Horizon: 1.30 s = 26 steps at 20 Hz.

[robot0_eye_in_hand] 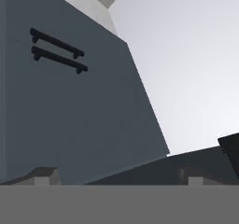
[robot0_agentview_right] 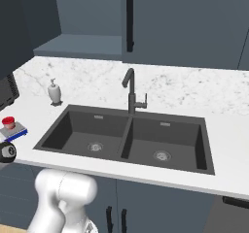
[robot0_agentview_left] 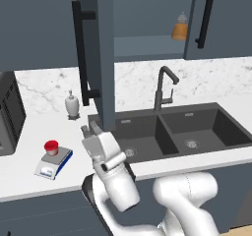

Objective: Pick the jam and place it on the digital scale for weighing, and close the cabinet.

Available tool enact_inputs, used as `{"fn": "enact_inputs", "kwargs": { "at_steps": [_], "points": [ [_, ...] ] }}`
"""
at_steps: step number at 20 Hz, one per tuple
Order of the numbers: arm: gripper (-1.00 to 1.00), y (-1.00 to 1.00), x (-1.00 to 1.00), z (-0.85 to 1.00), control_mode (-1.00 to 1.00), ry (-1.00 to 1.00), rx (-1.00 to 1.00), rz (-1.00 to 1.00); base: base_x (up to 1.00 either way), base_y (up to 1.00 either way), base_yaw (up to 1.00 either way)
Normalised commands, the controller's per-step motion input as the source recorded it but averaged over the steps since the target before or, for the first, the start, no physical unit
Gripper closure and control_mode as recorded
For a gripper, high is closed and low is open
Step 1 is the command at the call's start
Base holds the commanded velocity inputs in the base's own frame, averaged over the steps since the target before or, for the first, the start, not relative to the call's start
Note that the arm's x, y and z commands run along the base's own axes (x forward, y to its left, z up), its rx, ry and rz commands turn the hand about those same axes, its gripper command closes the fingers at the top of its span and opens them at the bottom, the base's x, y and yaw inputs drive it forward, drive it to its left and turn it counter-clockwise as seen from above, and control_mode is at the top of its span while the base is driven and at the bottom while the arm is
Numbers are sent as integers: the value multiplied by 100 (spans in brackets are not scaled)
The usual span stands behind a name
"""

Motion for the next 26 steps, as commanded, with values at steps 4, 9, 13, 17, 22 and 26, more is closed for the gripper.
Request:
{"fn": "enact_inputs", "kwargs": {
  "at_steps": [4, 9, 13, 17, 22, 26],
  "points": [
    [-100, 25, -64, 87, -100, -10, 3, -7, 0, 0, 0],
    [-100, -10, -51, 83, -100, 3, 35, -11, 0, 0, 0],
    [-100, -38, -47, 74, -100, 9, 44, -9, 0, 0, 0],
    [-100, -56, -38, 78, -100, 12, 42, -7, 0, 0, 0],
    [-100, -63, -33, 74, -100, 13, 38, -7, 0, 0, 0],
    [-100, -68, -21, 72, -100, 13, 34, -7, 0, 0, 0]
  ]
}}
